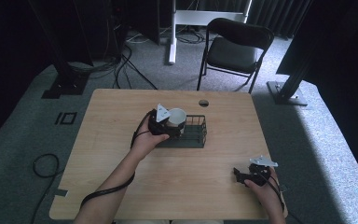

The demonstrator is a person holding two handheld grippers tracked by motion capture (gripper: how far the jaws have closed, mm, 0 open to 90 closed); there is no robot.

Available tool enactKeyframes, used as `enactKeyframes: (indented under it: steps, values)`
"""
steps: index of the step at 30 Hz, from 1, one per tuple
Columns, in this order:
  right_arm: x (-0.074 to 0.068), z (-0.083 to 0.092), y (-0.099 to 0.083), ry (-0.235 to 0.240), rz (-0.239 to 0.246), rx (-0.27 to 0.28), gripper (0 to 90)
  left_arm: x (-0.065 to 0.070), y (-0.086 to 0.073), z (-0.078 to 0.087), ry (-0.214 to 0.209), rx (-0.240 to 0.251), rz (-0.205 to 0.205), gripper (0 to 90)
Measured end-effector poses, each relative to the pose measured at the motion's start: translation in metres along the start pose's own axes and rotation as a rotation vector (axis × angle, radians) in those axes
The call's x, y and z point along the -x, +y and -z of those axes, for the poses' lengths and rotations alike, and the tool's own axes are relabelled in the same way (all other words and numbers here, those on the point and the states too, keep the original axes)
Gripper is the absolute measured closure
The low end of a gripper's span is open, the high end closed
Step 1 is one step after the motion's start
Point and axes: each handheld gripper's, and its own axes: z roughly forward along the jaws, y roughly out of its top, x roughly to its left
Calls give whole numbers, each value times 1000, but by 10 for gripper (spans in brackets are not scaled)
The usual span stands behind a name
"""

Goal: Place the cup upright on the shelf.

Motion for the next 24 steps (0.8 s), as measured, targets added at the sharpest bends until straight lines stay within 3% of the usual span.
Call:
enactKeyframes:
  steps: [10, 24]
  values:
    - [0, 0, 0, -1, 1, 0, 122, -3, 1, 23, -9, 25, 8, 133]
    - [0, 0, 0, -1, 1, -1, 122, -9, -12, 50, -10, 30, 24, 133]
